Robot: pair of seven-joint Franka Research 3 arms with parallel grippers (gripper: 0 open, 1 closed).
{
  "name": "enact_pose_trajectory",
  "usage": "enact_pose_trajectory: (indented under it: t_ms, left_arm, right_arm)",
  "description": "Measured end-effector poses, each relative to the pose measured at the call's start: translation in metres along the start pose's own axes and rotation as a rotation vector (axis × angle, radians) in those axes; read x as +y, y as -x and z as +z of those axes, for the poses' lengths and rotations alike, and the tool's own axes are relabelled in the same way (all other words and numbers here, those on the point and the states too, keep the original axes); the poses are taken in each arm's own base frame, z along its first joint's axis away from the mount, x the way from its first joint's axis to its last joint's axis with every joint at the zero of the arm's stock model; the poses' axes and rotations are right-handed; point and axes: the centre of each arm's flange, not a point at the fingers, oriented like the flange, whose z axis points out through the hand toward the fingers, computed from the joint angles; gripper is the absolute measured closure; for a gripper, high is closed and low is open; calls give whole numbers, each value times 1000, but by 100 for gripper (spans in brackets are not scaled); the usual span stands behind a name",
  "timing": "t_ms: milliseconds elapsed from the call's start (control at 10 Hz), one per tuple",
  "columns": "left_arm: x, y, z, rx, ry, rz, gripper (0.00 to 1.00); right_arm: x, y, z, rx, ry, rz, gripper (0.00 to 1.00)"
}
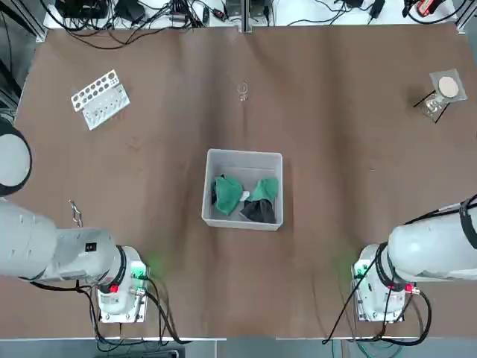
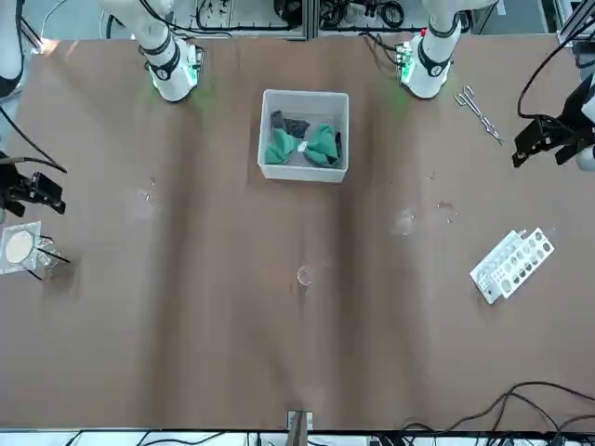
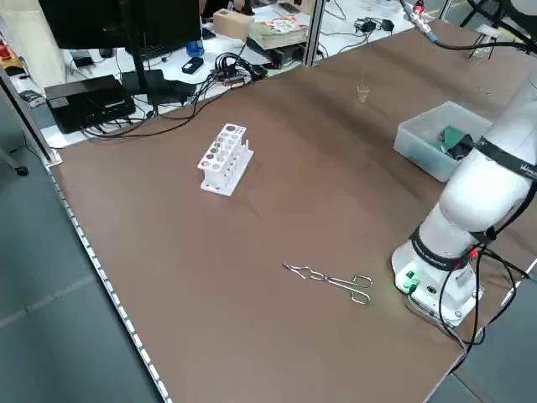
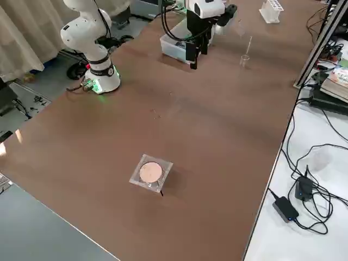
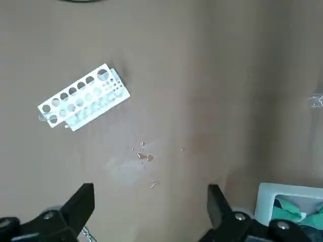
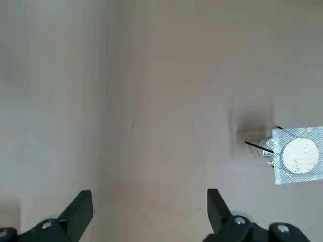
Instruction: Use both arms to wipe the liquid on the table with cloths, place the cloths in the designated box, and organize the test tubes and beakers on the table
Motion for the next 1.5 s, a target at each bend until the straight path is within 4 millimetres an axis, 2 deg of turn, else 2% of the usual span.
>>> enact_pose_trajectory:
  t_ms: [100,200,300,400,600,700,800,900,1100,1200,1300,1500]
  left_arm:
    - [7,3,3,-23,-1,14,1]
    - [27,7,8,-48,-2,52,2]
    - [60,15,15,-69,-6,109,4]
    - [96,27,21,-83,-12,172,7]
    - [169,71,38,-130,-19,287,7]
    - [205,98,54,-165,-37,329,7]
    - [241,127,77,-202,-71,365,7]
    - [277,153,107,-216,-89,388,6]
    - [344,213,181,-174,-99,435,4]
    - [363,244,215,-169,-102,475,3]
    - [375,264,240,-171,-94,515,2]
    - [392,277,273,-194,-27,563,1]
  right_arm:
    - [-6,-2,4,1,-2,-11,0]
    - [-17,-4,13,1,-4,-29,0]
    - [-27,-6,30,-2,-6,-45,0]
    - [-34,-8,57,-10,-8,-56,0]
    - [-47,-16,121,-51,-14,-79,0]
    - [-50,-20,142,-71,-17,-83,0]
    - [-49,-21,150,-82,-18,-78,0]
    - [-48,-21,149,-81,-17,-54,0]
    - [-48,-21,144,-77,-15,-18,0]
    - [-49,-21,144,-77,-15,-17,0]
    - [-51,-21,144,-80,-15,-19,0]
    - [-65,-21,145,-84,-16,-40,0]
